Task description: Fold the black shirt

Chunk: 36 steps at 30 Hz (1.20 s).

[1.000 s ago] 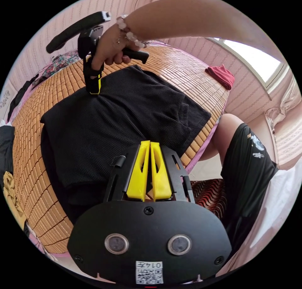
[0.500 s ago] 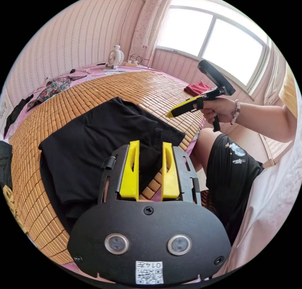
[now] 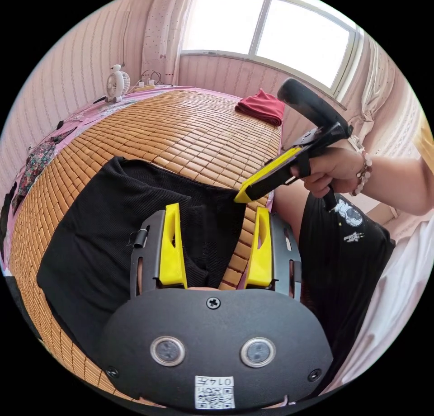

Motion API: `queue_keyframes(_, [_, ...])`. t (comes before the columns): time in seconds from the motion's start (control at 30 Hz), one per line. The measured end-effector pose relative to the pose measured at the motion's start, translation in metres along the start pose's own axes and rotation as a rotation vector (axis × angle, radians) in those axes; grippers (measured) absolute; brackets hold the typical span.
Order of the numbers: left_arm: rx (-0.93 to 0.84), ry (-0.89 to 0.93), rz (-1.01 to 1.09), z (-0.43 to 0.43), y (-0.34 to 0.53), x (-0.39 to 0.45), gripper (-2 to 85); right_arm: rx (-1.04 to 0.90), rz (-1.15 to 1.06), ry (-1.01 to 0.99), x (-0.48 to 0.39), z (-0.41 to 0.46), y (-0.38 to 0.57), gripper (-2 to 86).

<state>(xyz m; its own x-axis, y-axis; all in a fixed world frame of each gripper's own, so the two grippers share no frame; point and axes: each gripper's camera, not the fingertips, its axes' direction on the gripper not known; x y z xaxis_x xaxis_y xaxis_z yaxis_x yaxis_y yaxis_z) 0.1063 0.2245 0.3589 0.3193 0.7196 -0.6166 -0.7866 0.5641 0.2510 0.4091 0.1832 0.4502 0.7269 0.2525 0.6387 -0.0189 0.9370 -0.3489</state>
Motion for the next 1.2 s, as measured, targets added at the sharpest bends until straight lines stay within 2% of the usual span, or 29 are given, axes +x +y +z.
queue_keyframes(0.17, [-0.009,-0.014,-0.046,0.009,-0.012,-0.007,23.5,0.052,-0.012,-0.288,0.012,-0.012,-0.004,2.1])
queue_keyframes(0.23, [0.005,-0.062,-0.110,0.010,-0.013,-0.014,19.4,0.018,-0.042,-0.325,0.009,-0.006,-0.001,2.1])
queue_keyframes(0.33, [-0.013,-0.110,-0.237,0.007,-0.006,-0.028,12.5,0.007,-0.084,-0.272,0.006,-0.006,0.009,3.1])
queue_keyframes(0.47, [-0.028,-0.055,-0.178,-0.007,0.014,-0.018,2.9,0.111,-0.097,-0.157,0.023,-0.025,0.023,5.9])
queue_keyframes(0.53, [-0.022,-0.047,-0.142,-0.016,0.025,-0.007,2.9,0.137,-0.048,-0.005,0.042,-0.029,0.024,7.8])
queue_keyframes(0.6, [-0.016,-0.027,-0.097,-0.030,0.043,0.009,2.9,0.166,-0.017,0.022,0.053,-0.026,0.022,9.2])
queue_keyframes(0.8, [0.018,-0.041,0.000,-0.067,0.083,0.040,2.8,0.214,0.092,0.033,0.073,0.003,0.014,5.0])
queue_keyframes(0.9, [0.035,-0.077,0.045,-0.079,0.094,0.047,2.6,0.229,0.146,-0.081,0.081,0.011,0.019,2.9])
queue_keyframes(1.0, [0.059,-0.088,0.050,-0.090,0.099,0.045,2.4,0.333,0.192,-0.214,0.088,0.000,0.030,2.2])
queue_keyframes(1.2, [0.219,-0.011,-0.085,-0.126,0.108,0.026,2.5,0.395,0.040,-0.059,0.042,-0.046,0.031,0.8])
